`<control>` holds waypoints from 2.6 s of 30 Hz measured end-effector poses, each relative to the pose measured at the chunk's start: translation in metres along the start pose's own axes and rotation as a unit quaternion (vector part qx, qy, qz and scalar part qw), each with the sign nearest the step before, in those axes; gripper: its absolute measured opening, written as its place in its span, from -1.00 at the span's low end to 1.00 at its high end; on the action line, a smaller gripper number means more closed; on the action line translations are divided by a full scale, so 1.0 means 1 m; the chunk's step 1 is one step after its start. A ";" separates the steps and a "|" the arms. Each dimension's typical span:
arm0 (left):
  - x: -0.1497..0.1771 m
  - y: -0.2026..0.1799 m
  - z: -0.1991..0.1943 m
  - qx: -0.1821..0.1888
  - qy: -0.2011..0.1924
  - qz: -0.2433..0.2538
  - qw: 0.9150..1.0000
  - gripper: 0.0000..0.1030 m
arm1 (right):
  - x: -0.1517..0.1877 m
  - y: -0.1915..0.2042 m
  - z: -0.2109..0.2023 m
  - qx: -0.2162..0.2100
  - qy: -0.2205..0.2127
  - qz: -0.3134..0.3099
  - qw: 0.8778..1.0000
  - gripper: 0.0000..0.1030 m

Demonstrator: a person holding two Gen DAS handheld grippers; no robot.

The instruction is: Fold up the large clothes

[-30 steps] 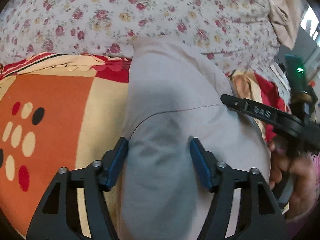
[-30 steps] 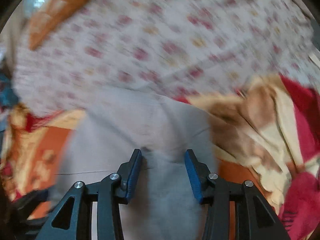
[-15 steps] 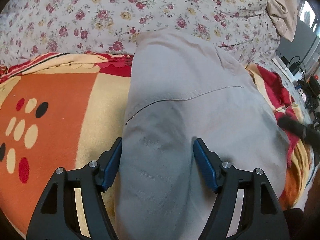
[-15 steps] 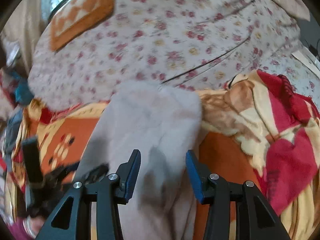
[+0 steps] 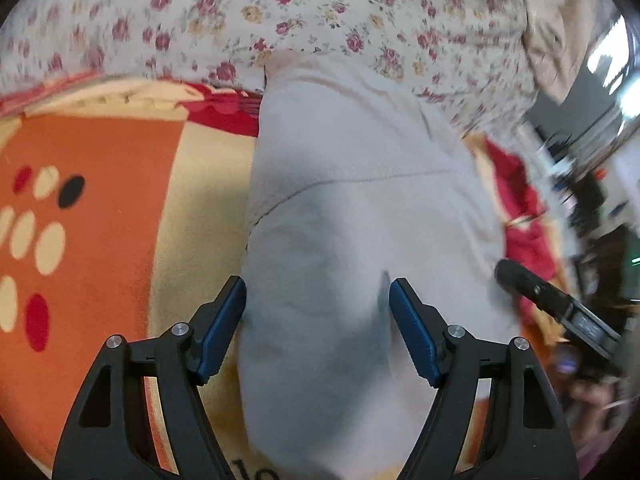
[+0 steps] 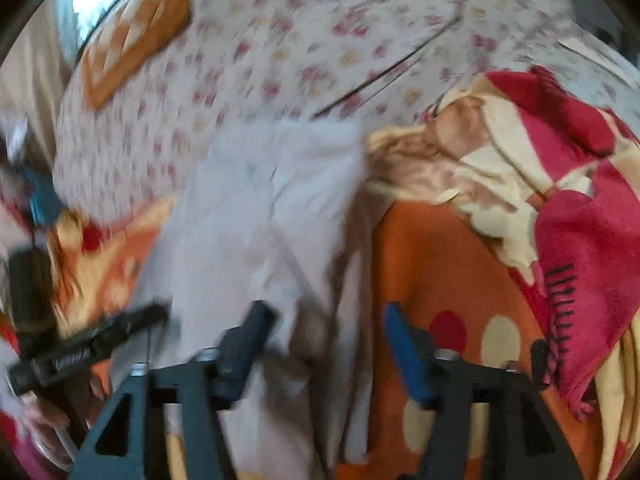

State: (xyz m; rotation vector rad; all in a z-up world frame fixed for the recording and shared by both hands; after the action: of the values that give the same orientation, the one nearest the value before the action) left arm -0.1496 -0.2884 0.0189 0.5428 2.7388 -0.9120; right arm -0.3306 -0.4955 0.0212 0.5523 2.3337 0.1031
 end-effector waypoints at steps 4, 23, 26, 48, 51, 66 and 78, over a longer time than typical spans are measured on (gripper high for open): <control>-0.012 0.008 0.001 0.052 0.026 -0.038 0.998 0.52 | -0.015 -0.007 0.024 -0.043 0.014 0.019 0.999 0.67; -0.024 0.001 0.038 0.081 0.083 -0.023 0.993 -0.16 | -0.035 0.027 0.068 -0.171 0.020 0.019 0.985 -0.02; -0.025 -0.001 0.017 0.104 0.065 -0.033 0.992 -0.42 | -0.039 0.043 0.047 -0.208 -0.006 0.021 0.978 -0.18; 0.077 0.066 -0.111 -0.086 -0.045 -0.004 0.995 0.22 | 0.037 0.128 -0.062 -0.074 0.011 -0.119 0.990 0.22; 0.075 0.055 -0.122 -0.110 -0.093 0.014 0.989 0.32 | 0.022 0.153 -0.073 -0.077 -0.020 -0.147 0.986 0.22; 0.080 0.048 -0.109 -0.181 -0.133 0.057 0.973 0.32 | 0.017 0.153 0.039 -0.034 0.052 -0.146 0.987 0.20; 0.089 0.034 -0.115 -0.181 -0.154 0.069 0.969 0.32 | 0.031 0.163 -0.024 -0.006 0.007 -0.144 0.990 0.24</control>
State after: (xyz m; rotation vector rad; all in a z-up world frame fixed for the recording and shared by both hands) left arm -0.2261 -0.1683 0.0647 0.4685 2.4639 -0.4052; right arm -0.3084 -0.3329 0.0559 0.2051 2.3981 -0.0129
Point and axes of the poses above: each gripper's, at about its wrist camera, not at the fingertips, and z roughly the way its jaws point, y to its left, x to its underside, the point moved 5 cm from there along z, roughly the way its jaws point, and after that the axes turned 15 degrees about -z, right-handed, at the moved point
